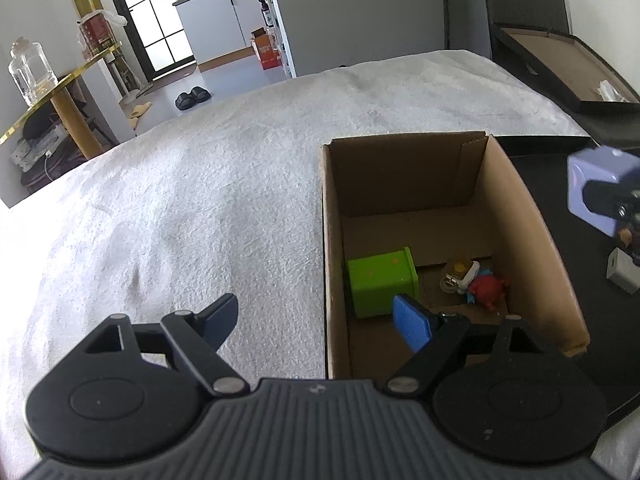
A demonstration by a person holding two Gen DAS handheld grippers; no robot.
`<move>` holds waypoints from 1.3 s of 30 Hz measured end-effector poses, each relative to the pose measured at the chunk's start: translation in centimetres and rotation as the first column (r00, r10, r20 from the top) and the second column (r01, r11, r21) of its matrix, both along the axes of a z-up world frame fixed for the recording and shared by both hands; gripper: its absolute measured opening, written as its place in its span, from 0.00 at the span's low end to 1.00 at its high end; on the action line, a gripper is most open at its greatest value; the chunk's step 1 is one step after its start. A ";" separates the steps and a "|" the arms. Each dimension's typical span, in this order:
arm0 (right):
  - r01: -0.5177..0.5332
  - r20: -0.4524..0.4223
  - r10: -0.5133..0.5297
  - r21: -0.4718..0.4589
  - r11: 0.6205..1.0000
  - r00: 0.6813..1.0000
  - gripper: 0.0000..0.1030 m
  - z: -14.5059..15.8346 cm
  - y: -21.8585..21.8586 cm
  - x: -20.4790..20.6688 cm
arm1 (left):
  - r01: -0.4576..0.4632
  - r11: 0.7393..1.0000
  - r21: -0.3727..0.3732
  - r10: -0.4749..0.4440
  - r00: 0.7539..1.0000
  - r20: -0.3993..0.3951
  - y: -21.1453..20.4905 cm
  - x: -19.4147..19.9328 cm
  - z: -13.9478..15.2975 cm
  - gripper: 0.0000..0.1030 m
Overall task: Organize rigid objects
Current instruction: 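Lift the lavender block with the right gripper over the cardboard box, then lower the lavender block into the box and open the right gripper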
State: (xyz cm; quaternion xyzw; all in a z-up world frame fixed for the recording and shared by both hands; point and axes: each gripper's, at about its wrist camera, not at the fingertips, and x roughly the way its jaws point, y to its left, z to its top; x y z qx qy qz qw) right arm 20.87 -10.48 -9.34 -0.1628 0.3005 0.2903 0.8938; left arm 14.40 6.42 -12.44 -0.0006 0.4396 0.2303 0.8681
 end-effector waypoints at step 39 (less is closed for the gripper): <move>-0.124 0.103 0.132 -0.079 0.989 0.986 0.50 -0.2 6.5 -0.8 | 0.026 0.991 -0.133 -0.023 0.999 0.023 1.4 -0.8 -1.1 0.07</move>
